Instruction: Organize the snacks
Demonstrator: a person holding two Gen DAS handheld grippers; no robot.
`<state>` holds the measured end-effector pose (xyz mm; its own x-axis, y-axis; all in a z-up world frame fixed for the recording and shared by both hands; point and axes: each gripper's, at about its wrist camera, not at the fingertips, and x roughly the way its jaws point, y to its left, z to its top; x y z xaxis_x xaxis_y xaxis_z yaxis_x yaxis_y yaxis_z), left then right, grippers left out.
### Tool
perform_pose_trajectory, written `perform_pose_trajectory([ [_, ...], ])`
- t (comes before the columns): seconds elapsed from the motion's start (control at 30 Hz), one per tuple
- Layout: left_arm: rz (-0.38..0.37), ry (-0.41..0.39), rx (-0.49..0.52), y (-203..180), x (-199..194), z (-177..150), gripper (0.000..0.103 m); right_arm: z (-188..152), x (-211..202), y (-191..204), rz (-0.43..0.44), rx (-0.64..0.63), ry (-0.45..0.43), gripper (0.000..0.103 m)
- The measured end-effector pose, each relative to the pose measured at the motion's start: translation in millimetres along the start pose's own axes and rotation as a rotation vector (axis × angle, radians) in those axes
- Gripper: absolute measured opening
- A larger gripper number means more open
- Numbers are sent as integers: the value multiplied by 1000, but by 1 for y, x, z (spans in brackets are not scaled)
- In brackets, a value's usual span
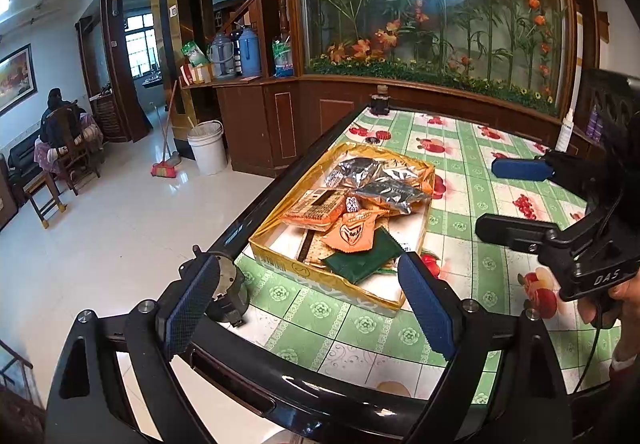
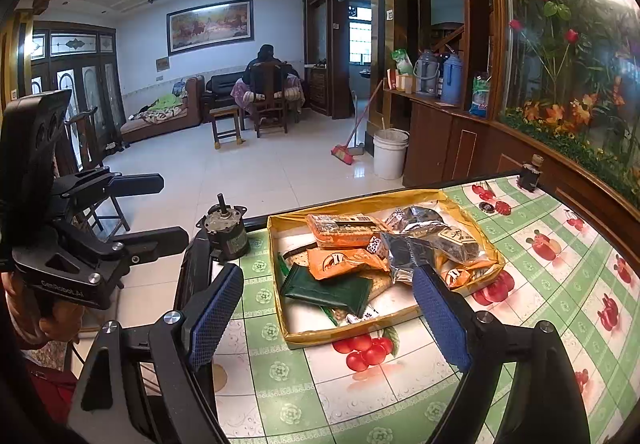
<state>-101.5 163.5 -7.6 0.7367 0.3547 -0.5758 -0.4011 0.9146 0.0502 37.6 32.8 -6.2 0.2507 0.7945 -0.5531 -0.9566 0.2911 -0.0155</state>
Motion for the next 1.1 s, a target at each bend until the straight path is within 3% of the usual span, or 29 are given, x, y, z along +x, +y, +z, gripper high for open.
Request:
perform_pose_trajectory([
  [0.3, -3, 39, 40, -13, 8, -5, 92, -7, -4, -5, -11, 2, 7, 88],
  [1.1, 5, 34, 39, -14, 7, -3, 92, -12, -3, -10, -4, 23, 13, 88],
])
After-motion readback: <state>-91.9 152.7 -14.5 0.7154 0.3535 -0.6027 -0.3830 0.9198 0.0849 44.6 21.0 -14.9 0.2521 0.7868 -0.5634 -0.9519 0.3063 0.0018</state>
